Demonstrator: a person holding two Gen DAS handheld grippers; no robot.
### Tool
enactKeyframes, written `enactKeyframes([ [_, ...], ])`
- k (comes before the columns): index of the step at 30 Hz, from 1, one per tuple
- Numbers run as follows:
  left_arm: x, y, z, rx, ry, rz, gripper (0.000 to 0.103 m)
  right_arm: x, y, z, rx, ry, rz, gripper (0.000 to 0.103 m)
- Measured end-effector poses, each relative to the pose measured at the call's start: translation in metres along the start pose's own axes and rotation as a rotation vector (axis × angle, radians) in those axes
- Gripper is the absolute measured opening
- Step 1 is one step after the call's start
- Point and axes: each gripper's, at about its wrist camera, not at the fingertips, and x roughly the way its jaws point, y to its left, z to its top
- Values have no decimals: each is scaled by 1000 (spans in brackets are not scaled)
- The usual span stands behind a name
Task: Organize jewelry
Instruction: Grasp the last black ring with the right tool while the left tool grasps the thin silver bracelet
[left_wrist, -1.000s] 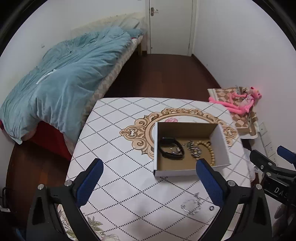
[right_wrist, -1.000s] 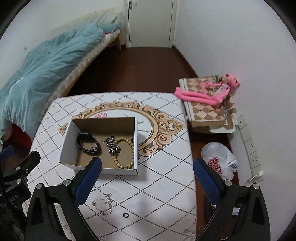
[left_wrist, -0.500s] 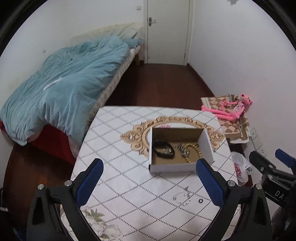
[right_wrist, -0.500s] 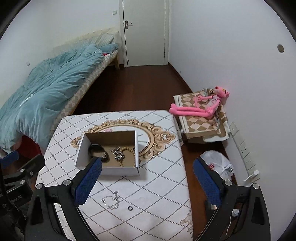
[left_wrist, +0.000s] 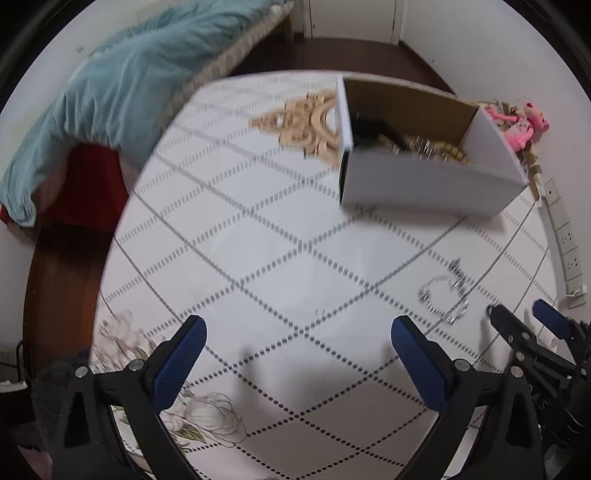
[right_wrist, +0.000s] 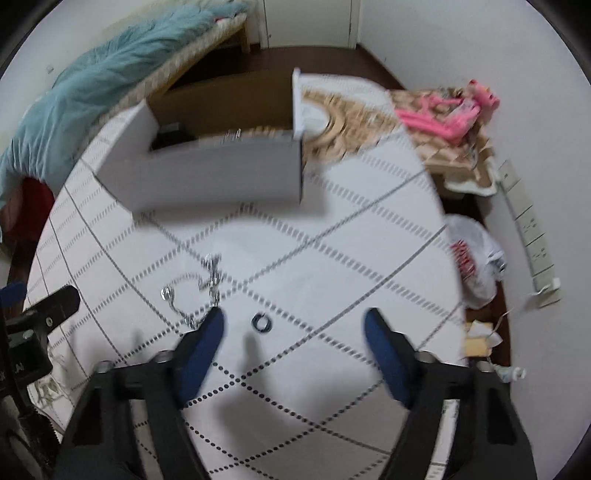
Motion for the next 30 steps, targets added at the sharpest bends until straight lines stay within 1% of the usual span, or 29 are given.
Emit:
enactKeyframes([
  [2,6,1,-3,-7,18,-5,102,9,3,-5,-11,1,-10,62],
  [3,7,1,-4,-9,22,-8,102,11,3,-7,-11,-6,-11,54],
  [4,8,0,-4,-10,27,-6,102,10,4,-9,-17,-32,-14,45],
  [5,9,-1,-4,-8,29,-8,102,10,5,-10,-23,-46,-23,42],
  [6,10,-3,-3,-5,29,-13,102,10,6,-11,-27,-58,-25,35],
  [7,11,-5,-2,-1,30,-14,102,9,7,-12,-30,-67,-23,18],
  [8,11,-7,-1,4,30,-15,102,9,8,-12,-38,-68,-23,13],
  [10,10,-16,4,20,20,-25,102,8,6,-10,-36,-63,-9,13],
  [13,8,-33,10,48,9,-47,102,0,-13,-6,25,-83,-5,13],
  [16,10,-54,15,64,14,-114,102,-6,-35,0,77,-88,-14,13],
  [19,14,-80,18,99,14,-177,101,-7,-55,0,108,-85,-44,13],
  [21,15,-96,18,129,9,-199,89,-5,-66,-1,128,-79,-53,13],
  [22,17,-104,18,148,12,-199,79,-4,-70,-2,138,-75,-59,13],
  [23,20,-110,19,160,19,-196,72,-3,-74,-3,149,-71,-63,13],
  [24,24,-117,17,175,25,-191,68,-2,-78,-3,160,-68,-63,13],
  [25,27,-119,18,183,27,-183,60,-2,-81,-4,169,-67,-63,13],
  [26,30,-122,19,194,27,-174,56,-2,-83,-4,175,-67,-65,13],
  [27,29,-126,18,211,7,-159,53,-3,-84,-4,178,-69,-65,13],
  [29,27,-130,17,236,-24,-164,33,-4,-86,-4,186,-72,-64,13],
  [30,27,-128,19,238,-28,-164,26,-4,-87,-3,188,-72,-62,13],
])
